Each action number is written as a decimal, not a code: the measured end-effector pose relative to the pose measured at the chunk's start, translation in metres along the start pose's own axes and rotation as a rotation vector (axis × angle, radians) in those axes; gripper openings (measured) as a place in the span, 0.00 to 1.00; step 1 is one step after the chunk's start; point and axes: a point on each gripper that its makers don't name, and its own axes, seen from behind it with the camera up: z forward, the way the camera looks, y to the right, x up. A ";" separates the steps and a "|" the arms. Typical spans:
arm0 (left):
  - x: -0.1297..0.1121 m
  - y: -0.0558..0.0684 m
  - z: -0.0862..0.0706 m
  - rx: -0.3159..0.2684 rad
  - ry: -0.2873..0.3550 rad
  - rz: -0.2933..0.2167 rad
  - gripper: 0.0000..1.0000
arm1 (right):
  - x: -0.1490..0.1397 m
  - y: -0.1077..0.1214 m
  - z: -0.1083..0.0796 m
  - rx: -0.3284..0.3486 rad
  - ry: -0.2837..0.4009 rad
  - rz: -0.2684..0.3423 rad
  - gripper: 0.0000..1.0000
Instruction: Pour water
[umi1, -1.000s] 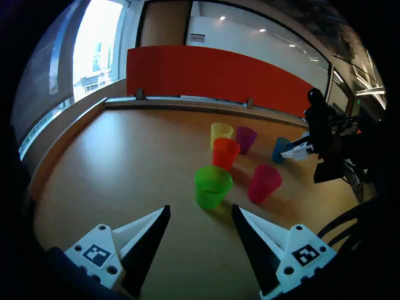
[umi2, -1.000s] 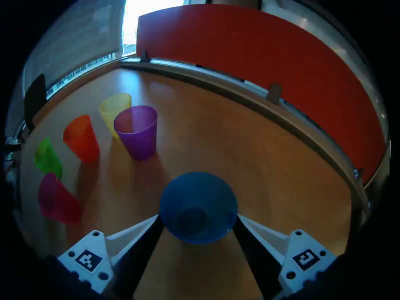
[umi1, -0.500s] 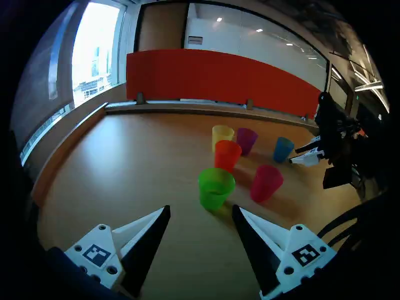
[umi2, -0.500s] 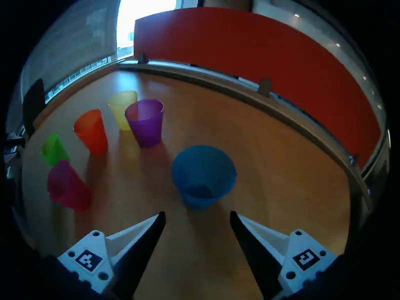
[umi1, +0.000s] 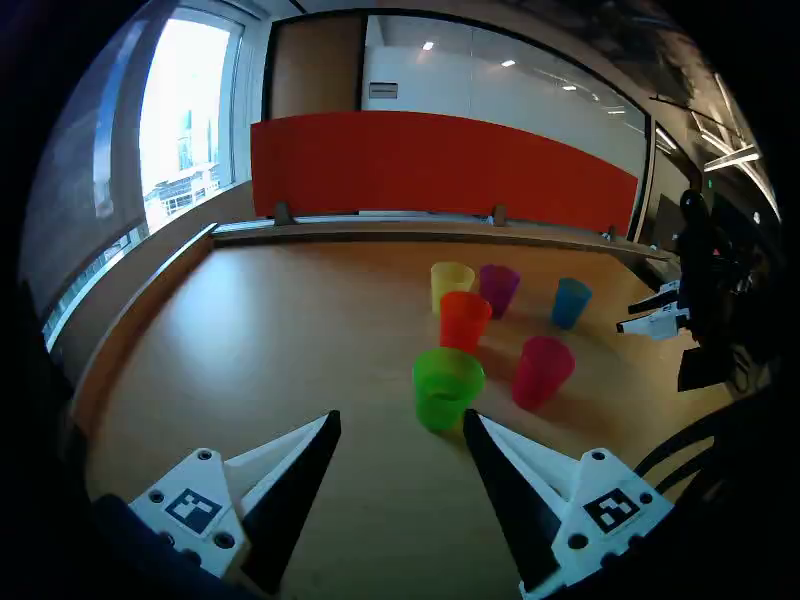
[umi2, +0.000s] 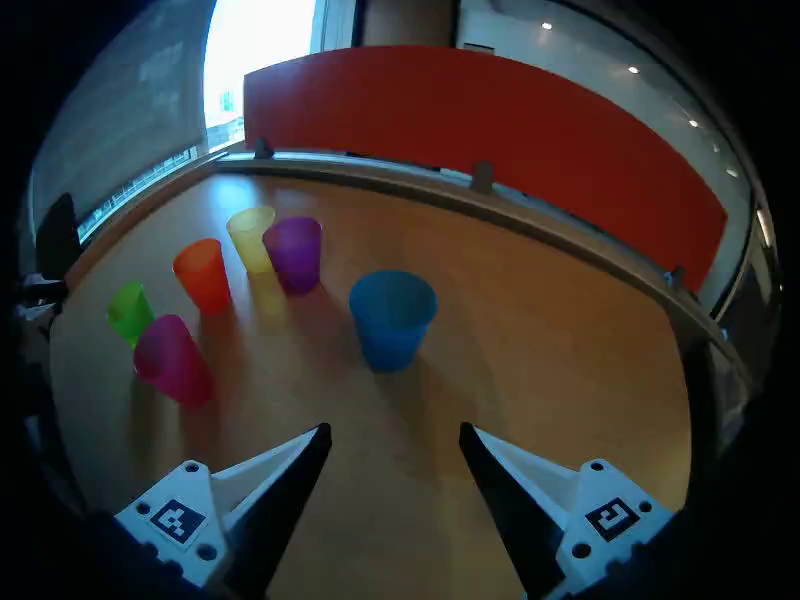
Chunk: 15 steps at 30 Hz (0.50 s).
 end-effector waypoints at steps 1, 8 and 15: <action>0.001 -0.001 0.000 0.000 0.003 0.001 0.91 | 0.000 0.000 -0.005 -0.007 0.009 0.012 1.00; 0.013 -0.016 -0.001 0.011 0.029 0.020 0.91 | 0.001 0.004 -0.041 -0.071 0.085 0.094 1.00; 0.029 -0.030 -0.002 0.028 0.059 0.032 0.91 | 0.006 0.014 -0.075 -0.138 0.174 0.164 1.00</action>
